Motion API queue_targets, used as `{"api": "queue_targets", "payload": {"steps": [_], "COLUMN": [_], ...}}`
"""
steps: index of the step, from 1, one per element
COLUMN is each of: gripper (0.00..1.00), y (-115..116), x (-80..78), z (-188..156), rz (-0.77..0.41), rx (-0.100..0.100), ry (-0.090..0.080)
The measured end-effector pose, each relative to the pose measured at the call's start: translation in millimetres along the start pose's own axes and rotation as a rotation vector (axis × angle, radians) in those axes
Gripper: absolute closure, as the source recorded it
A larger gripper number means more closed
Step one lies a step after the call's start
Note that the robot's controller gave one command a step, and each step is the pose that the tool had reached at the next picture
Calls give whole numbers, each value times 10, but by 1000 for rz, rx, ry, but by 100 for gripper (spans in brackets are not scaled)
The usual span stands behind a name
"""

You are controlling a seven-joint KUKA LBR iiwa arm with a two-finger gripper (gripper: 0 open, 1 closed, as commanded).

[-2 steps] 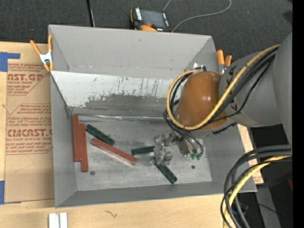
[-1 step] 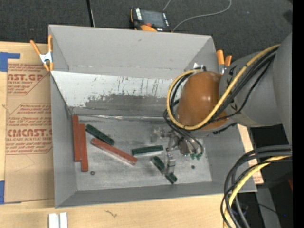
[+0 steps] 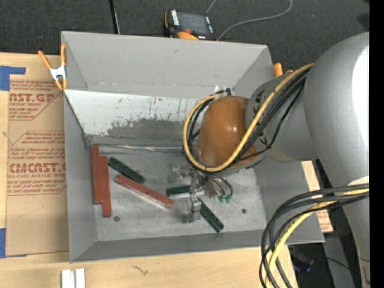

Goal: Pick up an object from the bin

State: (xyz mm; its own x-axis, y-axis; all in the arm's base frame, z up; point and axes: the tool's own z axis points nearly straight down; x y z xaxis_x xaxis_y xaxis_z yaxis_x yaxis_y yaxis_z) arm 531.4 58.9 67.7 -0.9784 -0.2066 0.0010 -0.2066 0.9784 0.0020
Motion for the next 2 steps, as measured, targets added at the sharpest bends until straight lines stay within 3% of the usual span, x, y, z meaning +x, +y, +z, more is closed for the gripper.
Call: {"api": "queue_targets", "payload": {"steps": [1,2], "gripper": [100,100], "y": [-16,131], "x": [-3,104], "z": [-27,-1415], "rz": [2,28], "rx": [1,2], "ry": [-1,-10]}}
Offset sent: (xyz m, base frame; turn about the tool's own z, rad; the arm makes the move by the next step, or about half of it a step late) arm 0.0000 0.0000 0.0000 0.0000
